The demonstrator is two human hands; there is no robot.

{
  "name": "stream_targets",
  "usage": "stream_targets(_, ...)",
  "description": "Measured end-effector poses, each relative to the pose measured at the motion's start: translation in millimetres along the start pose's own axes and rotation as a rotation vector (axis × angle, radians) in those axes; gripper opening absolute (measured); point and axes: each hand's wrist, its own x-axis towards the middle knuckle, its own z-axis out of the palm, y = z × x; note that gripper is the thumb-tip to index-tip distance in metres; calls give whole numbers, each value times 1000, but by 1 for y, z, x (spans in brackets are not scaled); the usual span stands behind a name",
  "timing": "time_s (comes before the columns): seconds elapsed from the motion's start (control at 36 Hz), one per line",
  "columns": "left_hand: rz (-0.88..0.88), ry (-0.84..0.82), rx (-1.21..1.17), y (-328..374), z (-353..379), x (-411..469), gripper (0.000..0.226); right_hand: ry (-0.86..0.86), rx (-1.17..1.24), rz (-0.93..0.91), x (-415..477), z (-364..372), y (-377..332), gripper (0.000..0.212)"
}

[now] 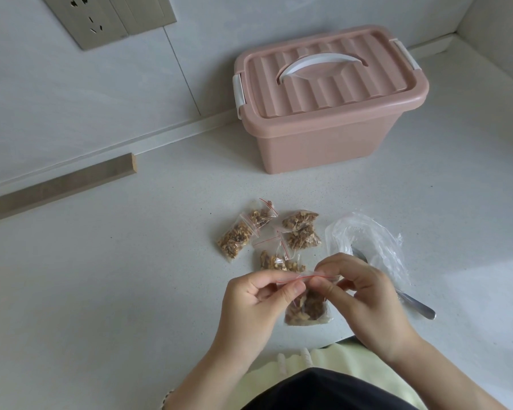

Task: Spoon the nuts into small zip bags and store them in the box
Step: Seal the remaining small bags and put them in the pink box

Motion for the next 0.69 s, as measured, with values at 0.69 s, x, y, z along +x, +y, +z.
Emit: stream_targets(0.69, -1, 35, -61, 3, -3, -1, 8, -52, 168, 116, -2, -9, -1, 8)
